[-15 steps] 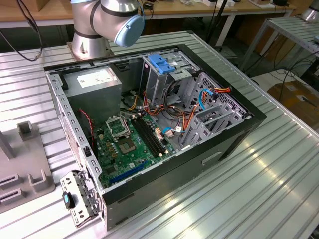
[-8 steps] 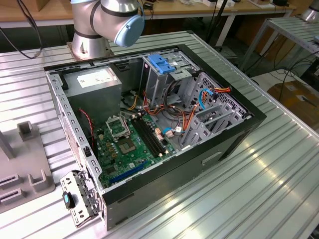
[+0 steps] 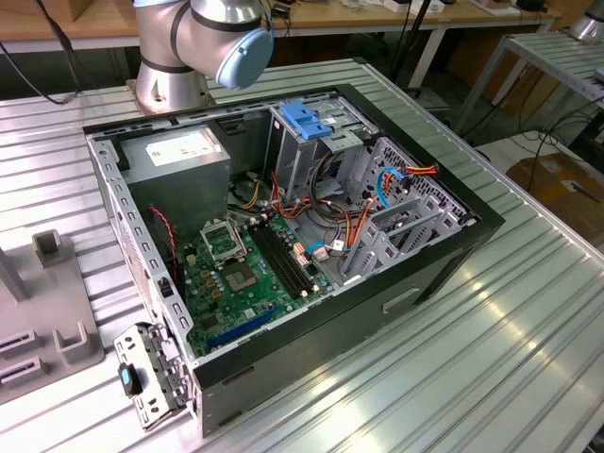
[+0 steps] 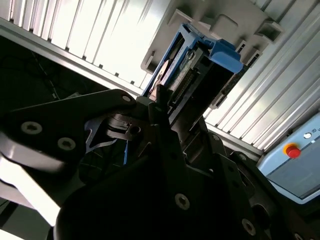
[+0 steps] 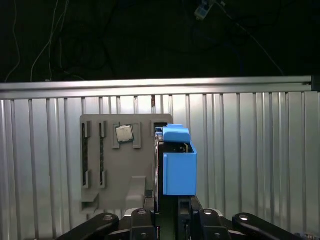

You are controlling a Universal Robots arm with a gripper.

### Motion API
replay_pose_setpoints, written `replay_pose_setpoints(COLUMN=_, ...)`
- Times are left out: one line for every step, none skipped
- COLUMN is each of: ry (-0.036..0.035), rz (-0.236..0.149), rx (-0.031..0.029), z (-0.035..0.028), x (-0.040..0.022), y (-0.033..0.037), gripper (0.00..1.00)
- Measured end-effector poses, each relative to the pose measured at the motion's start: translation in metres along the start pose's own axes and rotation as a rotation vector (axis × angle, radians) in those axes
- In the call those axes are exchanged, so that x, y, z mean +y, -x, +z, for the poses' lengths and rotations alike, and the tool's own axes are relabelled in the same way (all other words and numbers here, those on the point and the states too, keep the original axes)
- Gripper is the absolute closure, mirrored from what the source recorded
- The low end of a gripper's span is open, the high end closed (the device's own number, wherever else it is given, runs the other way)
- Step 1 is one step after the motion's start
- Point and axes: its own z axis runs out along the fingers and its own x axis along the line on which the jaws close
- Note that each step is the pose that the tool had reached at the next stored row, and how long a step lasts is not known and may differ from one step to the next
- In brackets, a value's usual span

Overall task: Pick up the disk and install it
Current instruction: 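Pick up the disk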

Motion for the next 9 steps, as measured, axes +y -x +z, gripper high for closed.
replay_pose_setpoints(ry=-0.0001, rz=0.0, rx=-0.0003, z=0.0, x=0.0, y=0.0, gripper=0.65)
replay_pose_setpoints(ry=-0.0001, rz=0.0, rx=-0.0005, z=0.0, x=0.0, y=0.0, gripper=0.65)
replay_pose_setpoints(ry=0.0, rz=0.0, rx=-0.0005, z=0.0, x=0.0, y=0.0, gripper=0.65)
replay_pose_setpoints(ry=0.0, rz=0.0, rx=-0.0005, z=0.0, x=0.0, y=0.0, gripper=0.65)
replay_pose_setpoints(ry=0.0, rz=0.0, rx=-0.0006, z=0.0, x=-0.0001, y=0.0, gripper=0.65)
replay_pose_setpoints(ry=0.0, rz=0.0, rx=-0.0005, z=-0.0001, x=-0.0006, y=0.0001, gripper=0.65)
replay_pose_setpoints(ry=0.0, rz=0.0, rx=-0.0005, z=-0.0001, x=-0.0014, y=0.0001, gripper=0.65)
replay_pose_setpoints(ry=-0.0001, rz=0.0, rx=-0.0006, z=0.0, x=-0.0018, y=0.0001, gripper=0.65)
replay_pose_setpoints(ry=-0.0001, rz=0.0, rx=-0.0006, z=0.0, x=-0.0026, y=0.0001, gripper=0.65)
